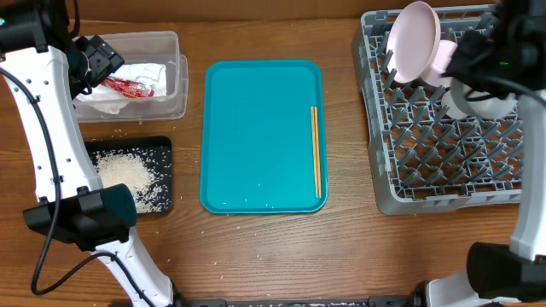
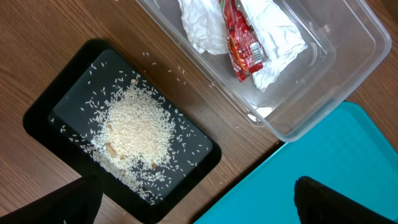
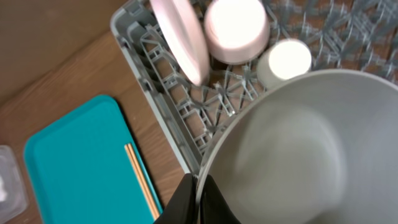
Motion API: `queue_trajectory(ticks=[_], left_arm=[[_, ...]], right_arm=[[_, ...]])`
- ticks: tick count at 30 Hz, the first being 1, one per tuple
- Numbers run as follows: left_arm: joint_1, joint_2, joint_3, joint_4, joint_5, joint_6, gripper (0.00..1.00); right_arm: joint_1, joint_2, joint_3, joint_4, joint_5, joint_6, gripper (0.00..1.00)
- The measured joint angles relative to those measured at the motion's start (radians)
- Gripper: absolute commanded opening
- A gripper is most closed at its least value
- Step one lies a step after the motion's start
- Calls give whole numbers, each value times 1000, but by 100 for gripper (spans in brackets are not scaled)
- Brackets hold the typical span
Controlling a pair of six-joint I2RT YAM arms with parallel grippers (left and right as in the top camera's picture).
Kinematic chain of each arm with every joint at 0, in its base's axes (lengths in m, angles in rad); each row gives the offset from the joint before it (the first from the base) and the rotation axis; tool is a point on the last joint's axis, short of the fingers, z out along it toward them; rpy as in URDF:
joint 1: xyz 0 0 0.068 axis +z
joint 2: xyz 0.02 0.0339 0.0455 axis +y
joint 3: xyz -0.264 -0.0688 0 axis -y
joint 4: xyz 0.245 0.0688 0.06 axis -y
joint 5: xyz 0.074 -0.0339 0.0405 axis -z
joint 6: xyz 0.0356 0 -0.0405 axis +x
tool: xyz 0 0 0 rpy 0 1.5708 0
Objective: Sort waste into correct bins and load items into the dishwasher
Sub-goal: 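Carry the grey bowl to the rack and set it down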
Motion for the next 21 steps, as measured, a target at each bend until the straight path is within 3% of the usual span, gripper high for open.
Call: queue_trajectory(ticks=[11,16,21], left_arm=[[0,0,0,0,0,0,100],[0,0,0,0,0,0,100],[0,0,0,0,0,0,100]], right_arm=[[-275,2,-423,307,-726,-183,4],[-329,3,-618,504,-1037,-209,4],[-344,9,-752,716,-1217,-170,4]])
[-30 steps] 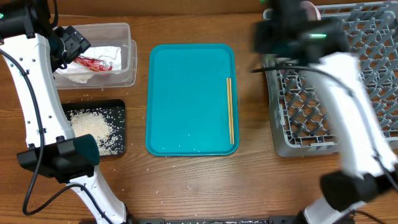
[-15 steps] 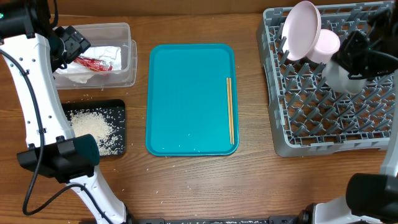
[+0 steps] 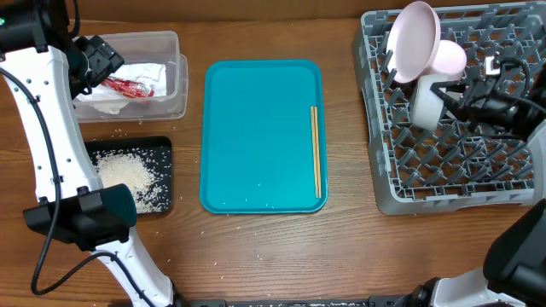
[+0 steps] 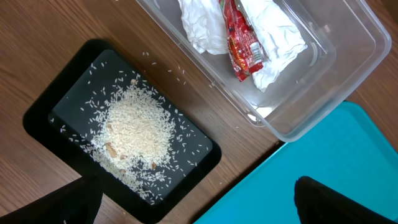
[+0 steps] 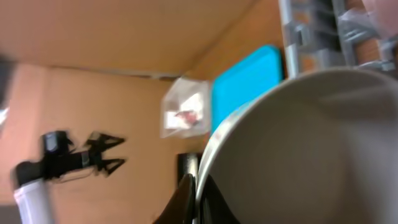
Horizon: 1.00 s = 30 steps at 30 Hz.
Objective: Sort waste into correct bins and load items into the dishwasher
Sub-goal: 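Carry the grey bowl to the rack and set it down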
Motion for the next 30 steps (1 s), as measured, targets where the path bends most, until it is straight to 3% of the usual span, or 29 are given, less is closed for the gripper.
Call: queue_trajectory(ticks=[4,11,17,19,26,30], left_arm=[[0,0,0,0,0,0,100],[0,0,0,0,0,0,100],[0,0,0,0,0,0,100],[0,0,0,0,0,0,100],[0,0,0,0,0,0,100],[0,0,0,0,0,0,100]], right_arm=[[-7,37,-65,139,-76,87,4],[-17,106,-81,143,-62,162,4],[-53,105,-79,116,-3,211,21],[-67,105,-79,116,13,217,31],[-138,105,-52,85,54,228,35],[-186,100,24,-50,129,230,40]])
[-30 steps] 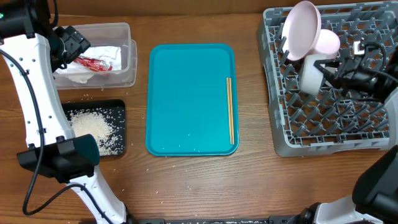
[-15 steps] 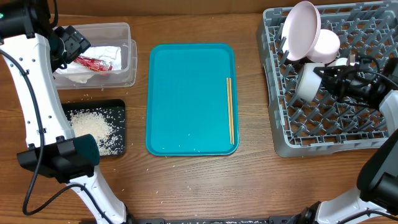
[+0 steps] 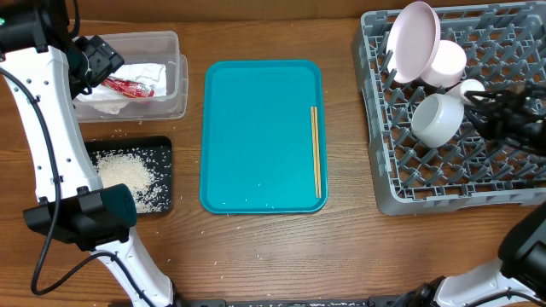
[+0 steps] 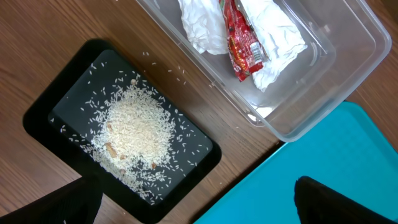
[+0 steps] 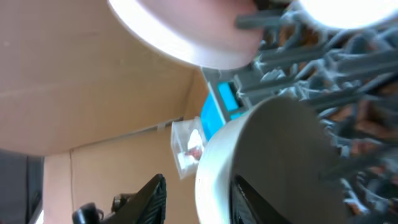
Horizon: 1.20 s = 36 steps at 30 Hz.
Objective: Sort waste into correct bins and load items into the dishwasher
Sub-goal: 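Carry the grey bowl to the rack and set it down, then withdraw the right gripper from the rack toward the chopsticks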
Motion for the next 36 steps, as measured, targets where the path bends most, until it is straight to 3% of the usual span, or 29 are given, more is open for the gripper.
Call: queue_trajectory(ticks=[5,15,19,26,30,36], left_arm=[[0,0,0,0,0,0,100],[0,0,0,0,0,0,100],[0,0,0,0,0,0,100],[0,0,0,0,0,0,100],[0,0,0,0,0,0,100],[0,0,0,0,0,0,100]], right_arm=[[-47,-72,108,-217,220,-29,44],[60,-251,182,-314,414,-108,43],[216,-251,182,-321,457,-146,44],[670,-240,182,-308,707,-164,46],[886,-206,179,-275,870,-143,36],[1061,-43,154,-189,1080,-102,36]])
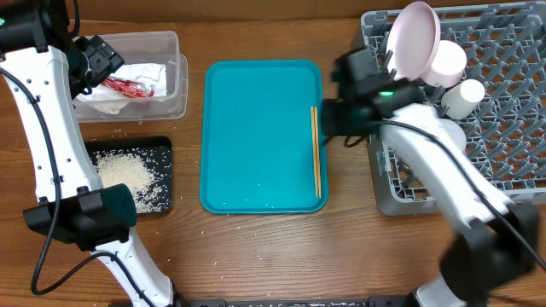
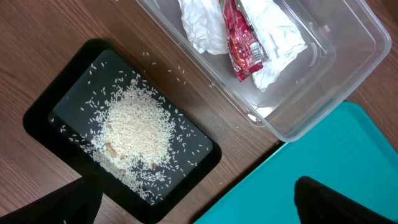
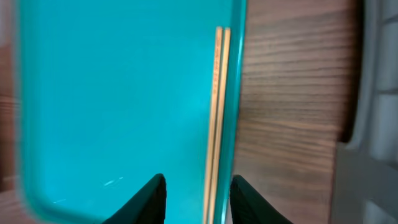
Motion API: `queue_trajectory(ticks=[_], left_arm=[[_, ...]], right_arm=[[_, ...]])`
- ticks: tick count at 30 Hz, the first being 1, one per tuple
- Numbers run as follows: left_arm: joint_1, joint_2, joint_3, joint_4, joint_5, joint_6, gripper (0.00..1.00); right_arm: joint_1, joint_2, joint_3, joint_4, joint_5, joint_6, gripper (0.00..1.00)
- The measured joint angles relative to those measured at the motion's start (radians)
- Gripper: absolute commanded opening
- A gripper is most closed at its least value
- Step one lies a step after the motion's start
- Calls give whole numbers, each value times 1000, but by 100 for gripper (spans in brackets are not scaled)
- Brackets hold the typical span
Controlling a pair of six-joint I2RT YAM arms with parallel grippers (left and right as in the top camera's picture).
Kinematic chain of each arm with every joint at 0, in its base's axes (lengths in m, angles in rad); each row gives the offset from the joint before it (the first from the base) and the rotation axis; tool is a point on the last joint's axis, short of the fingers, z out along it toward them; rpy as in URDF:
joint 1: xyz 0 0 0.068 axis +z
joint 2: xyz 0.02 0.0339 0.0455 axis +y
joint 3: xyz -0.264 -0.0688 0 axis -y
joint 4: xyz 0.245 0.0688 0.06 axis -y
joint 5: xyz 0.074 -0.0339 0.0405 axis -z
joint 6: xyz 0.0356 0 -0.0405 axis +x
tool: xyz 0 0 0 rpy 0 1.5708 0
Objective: Sort waste into correct bins and load items into the dishwasher
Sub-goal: 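Withdraw the right gripper from the rack toward the chopsticks, then close the right gripper on one wooden chopstick on the tray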
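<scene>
A pair of wooden chopsticks (image 1: 316,152) lies along the right edge of the teal tray (image 1: 256,136). My right gripper (image 1: 338,126) hangs open over that edge; in the right wrist view the chopsticks (image 3: 216,106) run up from between its fingertips (image 3: 198,202), nothing held. The grey dish rack (image 1: 512,183) holds a pink plate (image 1: 415,38), a pink cup (image 1: 449,60) and a small white cup (image 1: 466,94). My left gripper (image 1: 99,56) stays open above the clear bin (image 2: 348,68), empty (image 2: 199,208).
The clear bin (image 1: 175,94) holds crumpled white paper (image 2: 273,31) and a red wrapper (image 2: 239,43). A black tray (image 2: 43,112) with spilled rice (image 1: 128,175) sits below it. Loose grains dot the wood around it. My right arm crosses the rack's left part.
My right gripper was in the rack, fingers apart around the white cup's rim. It is now out of the rack, open over the tray's right edge and the chopsticks. The left arm has not moved.
My right gripper first held a large white cup by its rim over the rack. Then the cup was tipped on its side, then it lay in the rack with the fingers apart. Now that gripper is empty at the chopsticks. The left gripper hung still throughout.
</scene>
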Motion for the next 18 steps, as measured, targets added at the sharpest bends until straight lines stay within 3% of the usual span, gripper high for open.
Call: queue_trajectory(ticks=[7,18], left_arm=[[0,0,0,0,0,0,100],[0,0,0,0,0,0,100]], right_arm=[[28,207,-19,18,52,29,33],[39,245,-21,18,-10,47,27]])
